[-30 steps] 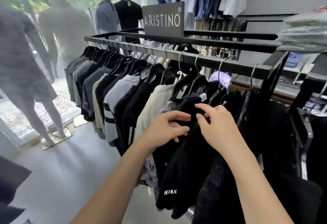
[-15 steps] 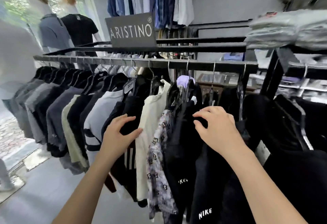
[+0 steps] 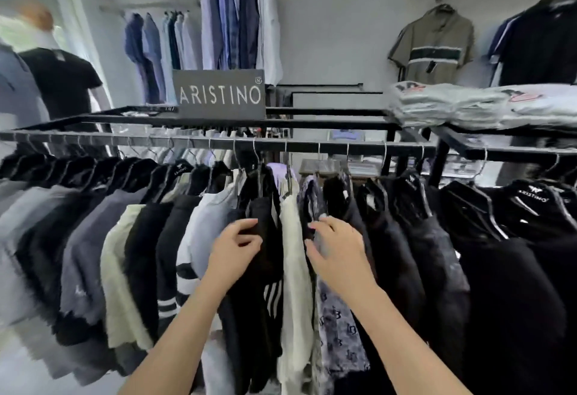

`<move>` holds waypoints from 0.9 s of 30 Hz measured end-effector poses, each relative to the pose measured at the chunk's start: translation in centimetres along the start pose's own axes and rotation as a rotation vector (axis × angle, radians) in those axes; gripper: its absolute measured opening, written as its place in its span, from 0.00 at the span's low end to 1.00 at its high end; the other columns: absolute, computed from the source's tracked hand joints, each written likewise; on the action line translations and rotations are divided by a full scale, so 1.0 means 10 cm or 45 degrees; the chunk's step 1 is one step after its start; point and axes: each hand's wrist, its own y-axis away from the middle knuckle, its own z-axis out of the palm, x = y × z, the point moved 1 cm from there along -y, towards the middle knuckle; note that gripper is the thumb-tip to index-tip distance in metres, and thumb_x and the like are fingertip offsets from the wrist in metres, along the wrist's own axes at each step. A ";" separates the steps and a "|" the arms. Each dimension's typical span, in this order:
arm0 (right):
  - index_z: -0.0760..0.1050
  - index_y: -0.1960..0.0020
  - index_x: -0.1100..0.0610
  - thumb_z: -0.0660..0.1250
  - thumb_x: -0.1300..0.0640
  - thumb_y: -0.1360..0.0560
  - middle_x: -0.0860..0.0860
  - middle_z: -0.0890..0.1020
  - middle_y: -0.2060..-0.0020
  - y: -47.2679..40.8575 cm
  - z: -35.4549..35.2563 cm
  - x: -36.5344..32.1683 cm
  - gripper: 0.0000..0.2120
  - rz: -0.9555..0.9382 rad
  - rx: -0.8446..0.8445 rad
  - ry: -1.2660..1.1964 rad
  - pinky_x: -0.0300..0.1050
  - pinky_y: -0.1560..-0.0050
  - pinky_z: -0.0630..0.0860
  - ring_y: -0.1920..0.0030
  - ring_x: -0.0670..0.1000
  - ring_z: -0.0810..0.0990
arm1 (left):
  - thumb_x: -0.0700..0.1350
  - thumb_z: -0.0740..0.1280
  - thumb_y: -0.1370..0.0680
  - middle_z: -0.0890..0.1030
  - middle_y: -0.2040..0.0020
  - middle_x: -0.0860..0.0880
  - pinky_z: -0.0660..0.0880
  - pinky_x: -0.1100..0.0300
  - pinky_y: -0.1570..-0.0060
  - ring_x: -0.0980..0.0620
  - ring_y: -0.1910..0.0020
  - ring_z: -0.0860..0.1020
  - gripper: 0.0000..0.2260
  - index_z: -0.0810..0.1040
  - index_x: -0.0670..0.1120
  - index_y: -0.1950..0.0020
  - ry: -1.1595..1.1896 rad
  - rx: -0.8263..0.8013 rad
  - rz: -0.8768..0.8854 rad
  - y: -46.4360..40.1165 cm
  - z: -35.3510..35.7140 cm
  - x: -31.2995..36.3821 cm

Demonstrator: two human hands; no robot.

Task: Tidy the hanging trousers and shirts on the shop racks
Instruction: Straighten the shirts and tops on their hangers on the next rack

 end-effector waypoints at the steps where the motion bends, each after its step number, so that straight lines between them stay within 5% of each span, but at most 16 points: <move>1: 0.77 0.37 0.50 0.63 0.47 0.24 0.50 0.76 0.36 0.02 0.09 -0.10 0.18 -0.037 -0.070 0.016 0.54 0.29 0.63 0.30 0.52 0.70 | 0.40 0.68 0.26 0.83 0.49 0.52 0.76 0.64 0.54 0.58 0.52 0.80 0.14 0.78 0.56 0.44 -0.076 0.148 0.062 -0.05 -0.10 -0.06; 3: 0.75 0.34 0.48 0.63 0.47 0.23 0.50 0.73 0.33 0.05 0.23 -0.22 0.18 -0.007 -0.140 0.076 0.52 0.29 0.58 0.28 0.52 0.66 | 0.40 0.67 0.27 0.80 0.43 0.49 0.74 0.50 0.46 0.47 0.46 0.77 0.14 0.79 0.52 0.44 -0.388 0.419 0.131 -0.14 -0.38 -0.24; 5: 0.75 0.34 0.48 0.63 0.48 0.23 0.49 0.75 0.36 0.08 0.31 -0.25 0.18 0.068 -0.088 0.116 0.52 0.31 0.63 0.30 0.51 0.69 | 0.48 0.69 0.28 0.74 0.33 0.48 0.71 0.45 0.43 0.42 0.37 0.73 0.18 0.77 0.54 0.37 -0.634 0.503 0.005 -0.21 -0.66 -0.45; 10: 0.78 0.38 0.50 0.59 0.53 0.27 0.46 0.79 0.46 0.18 0.42 -0.14 0.19 0.229 0.102 0.195 0.56 0.42 0.75 0.37 0.50 0.76 | 0.58 0.66 0.26 0.63 0.25 0.50 0.67 0.42 0.39 0.45 0.30 0.67 0.32 0.59 0.59 0.24 -0.563 0.109 -0.084 -0.22 -0.73 -0.72; 15: 0.78 0.38 0.53 0.65 0.57 0.28 0.50 0.77 0.40 0.16 0.51 -0.39 0.19 0.471 0.162 0.333 0.59 0.31 0.63 0.35 0.53 0.73 | 0.50 0.66 0.23 0.66 0.26 0.52 0.66 0.51 0.36 0.48 0.30 0.68 0.34 0.52 0.53 0.22 -0.321 -0.081 0.146 -0.09 -0.52 -0.66; 18: 0.79 0.39 0.54 0.68 0.58 0.30 0.55 0.78 0.39 0.10 0.59 -0.60 0.19 0.388 0.204 0.276 0.58 0.34 0.66 0.36 0.58 0.75 | 0.50 0.67 0.23 0.59 0.23 0.56 0.57 0.64 0.33 0.54 0.25 0.60 0.36 0.49 0.52 0.21 -0.150 -0.222 0.172 -0.09 -0.52 -0.65; 21: 0.76 0.35 0.50 0.65 0.54 0.26 0.53 0.73 0.32 0.04 0.75 -0.85 0.19 0.200 0.053 0.081 0.55 0.30 0.63 0.30 0.55 0.69 | 0.51 0.69 0.24 0.57 0.24 0.58 0.57 0.64 0.32 0.56 0.24 0.58 0.39 0.47 0.52 0.21 -0.111 -0.376 0.156 -0.16 -0.59 -0.63; 24: 0.76 0.33 0.48 0.62 0.51 0.24 0.52 0.71 0.29 0.03 0.96 -1.07 0.19 0.003 -0.023 0.037 0.56 0.28 0.63 0.28 0.52 0.66 | 0.52 0.69 0.24 0.70 0.33 0.58 0.67 0.60 0.33 0.57 0.33 0.71 0.30 0.61 0.51 0.24 -0.183 -0.422 0.166 -0.22 -0.82 -0.63; 26: 0.75 0.33 0.48 0.62 0.52 0.23 0.53 0.71 0.29 0.01 1.08 -1.20 0.19 -0.059 -0.026 0.064 0.56 0.27 0.61 0.27 0.52 0.65 | 0.47 0.68 0.23 0.82 0.50 0.57 0.77 0.53 0.47 0.58 0.52 0.80 0.09 0.82 0.48 0.44 -0.072 -0.151 0.352 -0.27 -1.08 -0.65; 27: 0.75 0.33 0.48 0.62 0.52 0.23 0.53 0.72 0.29 -0.01 1.12 -1.27 0.19 -0.068 -0.009 0.071 0.57 0.27 0.61 0.27 0.52 0.66 | 0.43 0.68 0.23 0.83 0.58 0.55 0.78 0.51 0.53 0.58 0.58 0.80 0.04 0.83 0.46 0.54 -0.059 0.024 0.456 -0.30 -1.23 -0.69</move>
